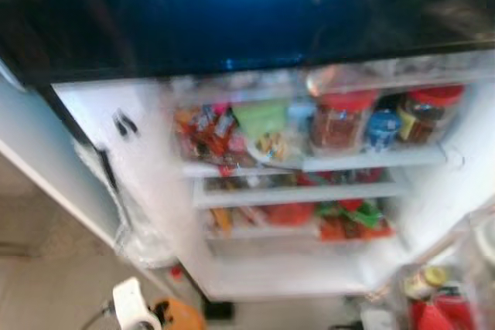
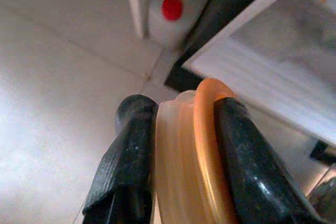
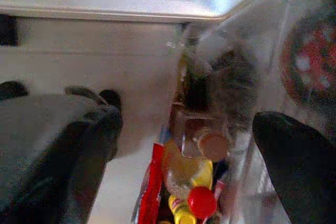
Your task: Restocking fridge
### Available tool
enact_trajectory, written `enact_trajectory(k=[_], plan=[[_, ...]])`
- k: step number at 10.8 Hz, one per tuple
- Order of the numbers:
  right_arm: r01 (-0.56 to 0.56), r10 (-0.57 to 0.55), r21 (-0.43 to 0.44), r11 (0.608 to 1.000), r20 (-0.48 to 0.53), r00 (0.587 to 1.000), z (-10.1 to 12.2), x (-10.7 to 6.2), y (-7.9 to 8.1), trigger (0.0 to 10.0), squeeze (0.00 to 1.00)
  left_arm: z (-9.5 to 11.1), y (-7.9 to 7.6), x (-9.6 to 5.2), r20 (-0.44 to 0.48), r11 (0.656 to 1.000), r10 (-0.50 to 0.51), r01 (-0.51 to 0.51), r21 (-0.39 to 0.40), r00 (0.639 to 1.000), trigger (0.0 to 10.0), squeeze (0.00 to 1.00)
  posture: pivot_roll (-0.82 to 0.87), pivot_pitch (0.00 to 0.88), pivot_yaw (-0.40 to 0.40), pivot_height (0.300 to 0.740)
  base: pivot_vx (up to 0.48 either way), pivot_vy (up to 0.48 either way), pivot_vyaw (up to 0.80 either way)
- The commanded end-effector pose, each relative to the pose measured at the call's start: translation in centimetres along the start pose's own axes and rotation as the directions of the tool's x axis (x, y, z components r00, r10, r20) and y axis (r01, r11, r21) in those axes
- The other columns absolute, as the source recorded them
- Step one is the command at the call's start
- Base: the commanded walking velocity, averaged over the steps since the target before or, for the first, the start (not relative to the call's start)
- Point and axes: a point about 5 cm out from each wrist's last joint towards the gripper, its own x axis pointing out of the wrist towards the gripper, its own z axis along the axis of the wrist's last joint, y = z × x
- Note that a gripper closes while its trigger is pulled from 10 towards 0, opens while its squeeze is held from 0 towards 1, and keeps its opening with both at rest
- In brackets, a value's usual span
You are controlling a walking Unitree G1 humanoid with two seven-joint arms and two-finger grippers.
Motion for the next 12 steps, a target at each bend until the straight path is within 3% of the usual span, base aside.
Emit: enact_trajectory(k=[1,4,8,12], plan=[[0.079,-0.079,0.011,0.997,-0.009,0.997,-0.3,0.0,-2.0,10.0,0.0,-2.2,1.2,-0.5,-0.092,0.999,0.034,-0.036,-0.013,0.995,10.0,0.0,-0.14,0.104,0.061,0.74,0.0,0.0,0.0],[0.074,-0.073,0.01,0.997,-0.004,0.997,-0.2,0.0,-2.0,10.0,0.0,-2.5,0.6,-0.5,-0.119,0.999,-0.035,0.033,-0.022,0.992,10.0,0.0,-0.14,0.102,0.061,0.74,0.0,0.0,0.0],[0.052,-0.052,0.022,0.998,0.0,0.999,-0.2,0.0,-1.9,10.0,0.0,-0.5,-1.3,0.0,-0.053,0.986,-0.163,0.161,-0.032,0.985,10.0,0.0,-0.13,0.104,0.064,0.74,0.0,0.0,0.0],[0.051,-0.051,0.034,0.998,-0.005,0.999,-0.1,0.0,-1.8,10.0,0.0,-0.6,-1.3,0.0,-0.064,0.987,-0.156,0.157,0.012,0.986,10.0,0.0,-0.13,0.104,0.071,0.74,0.0,0.0,0.0]])
